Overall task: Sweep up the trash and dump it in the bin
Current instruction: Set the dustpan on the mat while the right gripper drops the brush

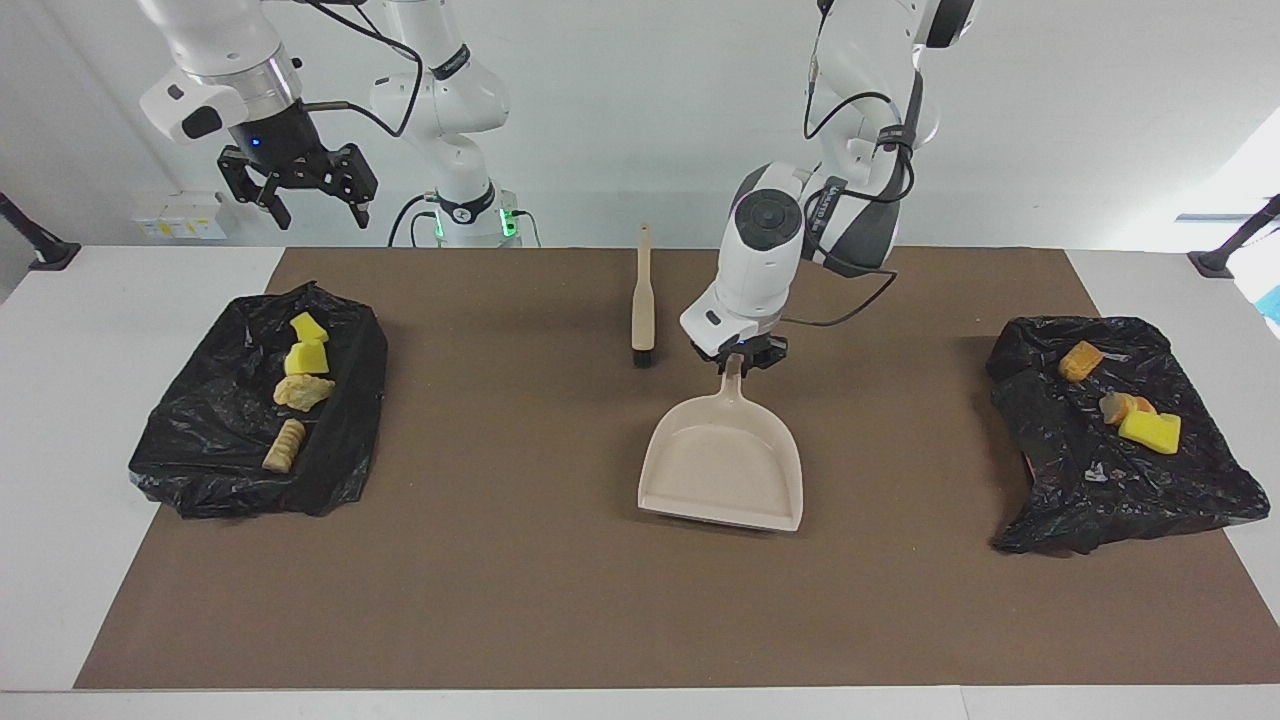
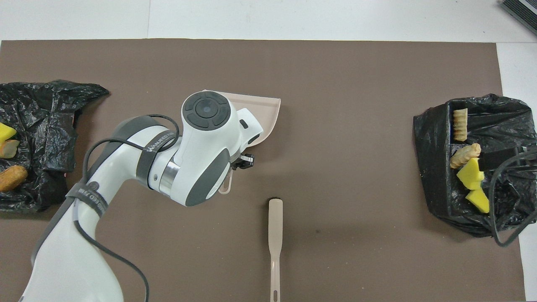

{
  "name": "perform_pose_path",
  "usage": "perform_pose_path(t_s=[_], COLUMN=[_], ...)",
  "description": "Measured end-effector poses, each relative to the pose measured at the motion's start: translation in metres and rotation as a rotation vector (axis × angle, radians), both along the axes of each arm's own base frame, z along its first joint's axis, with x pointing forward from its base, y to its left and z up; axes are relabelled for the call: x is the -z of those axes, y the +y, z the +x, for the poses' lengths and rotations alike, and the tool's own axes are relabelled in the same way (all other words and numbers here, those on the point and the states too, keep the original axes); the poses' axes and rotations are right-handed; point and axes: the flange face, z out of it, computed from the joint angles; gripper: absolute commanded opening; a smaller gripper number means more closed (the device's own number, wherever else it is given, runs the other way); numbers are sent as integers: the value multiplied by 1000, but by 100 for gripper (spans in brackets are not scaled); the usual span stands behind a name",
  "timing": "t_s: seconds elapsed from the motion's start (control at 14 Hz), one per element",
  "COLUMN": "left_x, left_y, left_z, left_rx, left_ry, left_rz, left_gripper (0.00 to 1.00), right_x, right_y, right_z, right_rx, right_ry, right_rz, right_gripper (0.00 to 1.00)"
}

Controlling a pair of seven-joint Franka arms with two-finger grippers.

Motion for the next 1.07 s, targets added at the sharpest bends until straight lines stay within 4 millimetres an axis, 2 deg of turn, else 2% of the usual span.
perform_pose_path(t_s=[0.14, 0.29, 0.43, 0.5, 0.57, 0.64, 0.93, 1.07], left_x=[10, 30, 43, 42, 41, 41, 39, 23], left_y=[-35, -67, -80, -83, -83, -84, -80, -64], left_z=[12, 21, 26, 26, 27, 28, 33, 44], left_rx=[-78, -113, -117, -121, -123, -123, -161, -190], left_ry=[-5, -2, -2, -4, -11, -17, -32, -56], left_rz=[-2, 5, 7, 6, 1, -5, -9, -17], left_gripper=[0, 0, 0, 0, 46, 99, 100, 100], right_x=[0, 0, 0, 0, 0, 0, -1, -1], right_y=[0, 0, 1, 2, 2, 2, 5, 6], right_z=[0, 0, 0, 0, 0, 0, 0, 0], right_rx=[0, 0, -3, -4, -4, -4, -10, -11], right_ry=[-1, -1, -1, -1, -1, -1, -1, -1], right_rz=[0, 0, 1, 0, 0, 0, 0, 0], right_gripper=[100, 100, 100, 100, 100, 100, 100, 100])
